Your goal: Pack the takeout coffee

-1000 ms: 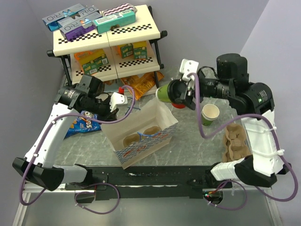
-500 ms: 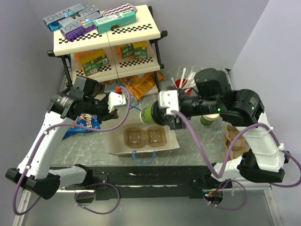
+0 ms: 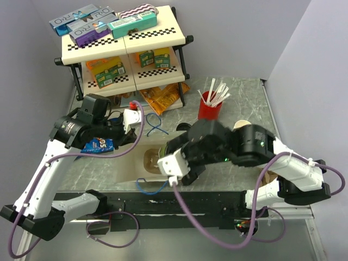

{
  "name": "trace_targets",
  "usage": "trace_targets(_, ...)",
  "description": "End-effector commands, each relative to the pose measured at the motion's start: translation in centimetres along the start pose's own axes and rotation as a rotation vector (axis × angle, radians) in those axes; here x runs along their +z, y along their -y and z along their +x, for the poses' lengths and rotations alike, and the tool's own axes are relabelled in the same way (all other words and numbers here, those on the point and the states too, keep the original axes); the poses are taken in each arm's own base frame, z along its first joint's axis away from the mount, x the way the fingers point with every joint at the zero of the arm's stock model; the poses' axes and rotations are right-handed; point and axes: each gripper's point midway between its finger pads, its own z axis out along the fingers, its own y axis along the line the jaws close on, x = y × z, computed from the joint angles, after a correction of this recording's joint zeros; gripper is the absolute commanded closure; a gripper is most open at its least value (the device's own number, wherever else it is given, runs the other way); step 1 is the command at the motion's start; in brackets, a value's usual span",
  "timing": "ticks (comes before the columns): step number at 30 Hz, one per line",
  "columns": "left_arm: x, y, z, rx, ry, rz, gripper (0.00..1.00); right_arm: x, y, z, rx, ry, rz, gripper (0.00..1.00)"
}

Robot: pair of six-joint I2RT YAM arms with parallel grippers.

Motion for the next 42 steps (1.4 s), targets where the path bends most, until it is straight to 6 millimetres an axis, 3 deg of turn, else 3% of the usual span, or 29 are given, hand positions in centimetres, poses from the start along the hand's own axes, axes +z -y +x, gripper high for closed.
trace_targets(1,-1.1,0.7,-2.8,-0.036,0.124,-0.029,0.99,-0.3,1.2,0.2,-0.121,-0.126,0.121,1.0)
trace_targets(5,-0.8,0.1,-2.8,-0.095,0.134,-0.07,0.99,-1.3,1.9,-0.2,-0.133,-0.163,0.156,1.0)
trace_targets(8,-1.2,-0.4,-3.6,-0.104,0.159,-0.102,0.99,-1.0,1.1,0.4,-0.146,-0.18,0.126,1.0)
trace_targets(13,-2.2,0.3,-5.6,-0.116,0.216,-0.075,0.99,2.3,-0.3,0.5,-0.193,-0.199,0.046,1.0)
trace_targets(16,-2.3,1.2,-5.1,-0.119,0.206,-0.047,0.99,3.9,-1.1,1.2,-0.193,-0.228,0.025,1.0)
trace_targets(24,-2.3,3.1,-4.1,-0.156,0.212,0.004,0.99,5.0,-3.2,3.9,-0.156,-0.304,-0.002,1.0)
trace_targets(30,-1.9,4.5,-4.1,-0.201,0.224,0.091,0.99,6.8,-3.0,3.4,-0.178,-0.267,0.002,1.0)
trace_targets(34,-1.4,4.2,-4.5,-0.262,0.243,0.1,0.99,8.0,-2.5,3.6,-0.15,-0.24,0.002,1.0)
trace_targets(42,-0.5,3.4,-4.6,-0.398,0.233,0.079,0.99,9.8,-3.6,4.6,-0.075,-0.243,-0.097,1.0)
